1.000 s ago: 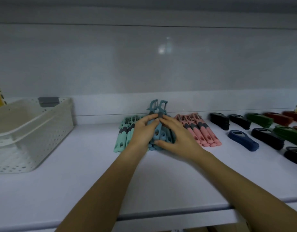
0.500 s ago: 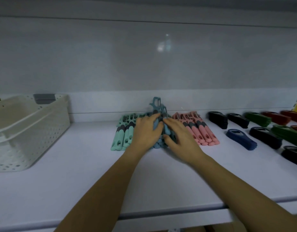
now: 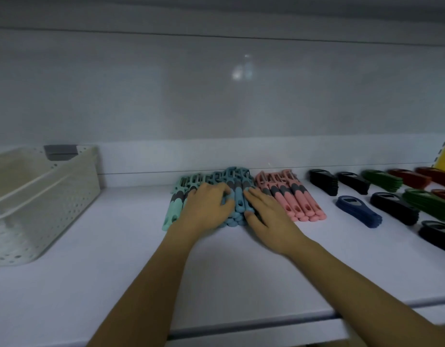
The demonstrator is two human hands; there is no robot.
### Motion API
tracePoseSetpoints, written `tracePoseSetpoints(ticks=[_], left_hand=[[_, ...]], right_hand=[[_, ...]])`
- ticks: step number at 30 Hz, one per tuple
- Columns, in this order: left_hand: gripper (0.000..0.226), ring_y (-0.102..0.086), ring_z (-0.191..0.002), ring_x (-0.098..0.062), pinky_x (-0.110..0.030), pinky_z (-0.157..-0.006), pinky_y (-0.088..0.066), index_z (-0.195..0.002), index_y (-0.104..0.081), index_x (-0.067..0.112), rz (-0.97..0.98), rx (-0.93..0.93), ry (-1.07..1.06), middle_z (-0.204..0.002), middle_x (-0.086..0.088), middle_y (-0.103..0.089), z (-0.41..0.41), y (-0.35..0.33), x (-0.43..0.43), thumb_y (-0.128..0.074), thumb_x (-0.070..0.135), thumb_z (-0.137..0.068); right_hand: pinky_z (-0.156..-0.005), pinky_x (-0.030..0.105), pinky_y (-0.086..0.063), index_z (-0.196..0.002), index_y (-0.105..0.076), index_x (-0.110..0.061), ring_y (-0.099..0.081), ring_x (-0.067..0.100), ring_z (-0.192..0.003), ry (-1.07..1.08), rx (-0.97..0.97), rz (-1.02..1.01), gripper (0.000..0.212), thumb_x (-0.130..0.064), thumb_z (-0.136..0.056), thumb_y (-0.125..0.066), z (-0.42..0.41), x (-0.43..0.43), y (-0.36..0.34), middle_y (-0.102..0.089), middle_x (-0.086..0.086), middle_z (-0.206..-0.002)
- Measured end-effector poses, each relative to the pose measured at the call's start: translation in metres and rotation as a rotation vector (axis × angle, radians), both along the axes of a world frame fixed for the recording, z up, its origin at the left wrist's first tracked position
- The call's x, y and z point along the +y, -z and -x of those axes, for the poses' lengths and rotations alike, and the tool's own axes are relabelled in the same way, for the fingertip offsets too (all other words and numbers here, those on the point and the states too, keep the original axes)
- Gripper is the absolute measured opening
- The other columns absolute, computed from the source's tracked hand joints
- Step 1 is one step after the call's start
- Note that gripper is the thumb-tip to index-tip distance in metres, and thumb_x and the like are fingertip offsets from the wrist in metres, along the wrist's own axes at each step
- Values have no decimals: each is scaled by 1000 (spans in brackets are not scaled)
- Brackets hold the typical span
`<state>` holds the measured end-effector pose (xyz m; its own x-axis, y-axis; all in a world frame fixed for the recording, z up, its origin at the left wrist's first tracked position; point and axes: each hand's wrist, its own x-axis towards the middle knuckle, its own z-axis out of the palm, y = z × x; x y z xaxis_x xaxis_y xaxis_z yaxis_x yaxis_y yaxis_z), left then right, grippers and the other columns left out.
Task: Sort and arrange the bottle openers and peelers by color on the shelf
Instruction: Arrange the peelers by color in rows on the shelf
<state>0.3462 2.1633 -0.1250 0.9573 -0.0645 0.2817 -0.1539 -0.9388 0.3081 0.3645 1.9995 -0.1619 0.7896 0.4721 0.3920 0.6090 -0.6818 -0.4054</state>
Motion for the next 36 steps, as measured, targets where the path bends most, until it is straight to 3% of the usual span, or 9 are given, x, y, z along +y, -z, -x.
tracePoseSetpoints(ticks=[5, 8, 12, 16, 18, 20, 23, 29, 36], left_hand=[[71, -57, -106, -20, -40, -91, -47, -126, -57, 22, 37, 119, 195, -120, 0, -62, 1, 0, 12, -39, 65, -72], [71, -49, -122, -21, -41, -101, -41, -139, -44, 19, 22, 188, 188, -137, -1, -52, -1, 4, 12, -45, 61, -82], [60, -37, -133, -21, -39, -110, -31, -147, -27, 19, -21, 156, 134, -148, -2, -38, -2, 7, 11, -42, 46, -95], [78, -37, -133, -21, -46, -109, -30, -146, -29, 24, -32, 138, 134, -147, 1, -38, -1, 10, 16, -40, 68, -83], [87, -36, -133, -21, -47, -109, -30, -146, -28, 27, -51, 142, 138, -148, 3, -37, -2, 13, 20, -37, 77, -76], [75, -29, -138, -19, -46, -113, -23, -148, -21, 27, -77, 160, 123, -152, 3, -30, 0, 14, 19, -41, 64, -87], [64, -27, -138, -18, -46, -114, -18, -148, -20, 26, -92, 122, 86, -152, 3, -29, 5, 12, 13, -41, 52, -93], [60, -32, -134, -17, -46, -112, -21, -144, -31, 24, -96, 72, 76, -148, 3, -36, 5, 13, 13, -38, 55, -93], [69, -42, -126, -17, -31, -107, -31, -142, -34, 21, 65, 66, 138, -142, 1, -42, 11, 4, 19, -56, 53, -85]], right_hand=[[-108, 40, -32, -141, -36, -6, -39, 26, -123, 3, -52, -6, 70, -46, -86, -18, -3, 0, 4, -36, 10, -138], [-109, 35, -29, -141, -37, -8, -37, 24, -126, 1, -52, -31, 64, -42, -88, -22, -4, 0, 5, -38, 8, -139], [-112, 38, -27, -145, -29, -10, -31, 23, -130, -3, -46, 39, 81, -57, -79, -18, -6, -2, 7, -31, 6, -144], [-115, 39, -23, -147, -20, -13, -24, 23, -136, -15, -57, 63, 79, -58, -82, -24, -6, -3, 9, -22, 5, -150], [-116, 31, -14, -147, -19, -13, -19, 21, -140, -25, -63, 78, 76, -55, -84, -24, -3, -3, 6, -20, 5, -153], [-115, 28, -10, -146, -22, -11, -21, 19, -140, -34, -91, 93, 80, -56, -80, -15, -1, -3, 4, -24, 6, -152], [-117, 36, -16, -145, -23, -9, -23, 20, -140, -43, -92, 91, 79, -55, -81, -14, -2, -3, 5, -27, 7, -152], [-113, 18, -3, -146, -21, -12, -14, 13, -142, -45, 4, 40, 66, -40, -86, -20, 2, -5, 1, -19, 4, -154], [-115, 23, -6, -146, -22, -15, -15, 14, -142, -41, -12, 34, 64, -38, -87, -22, 0, -7, 2, -19, 3, -155]])
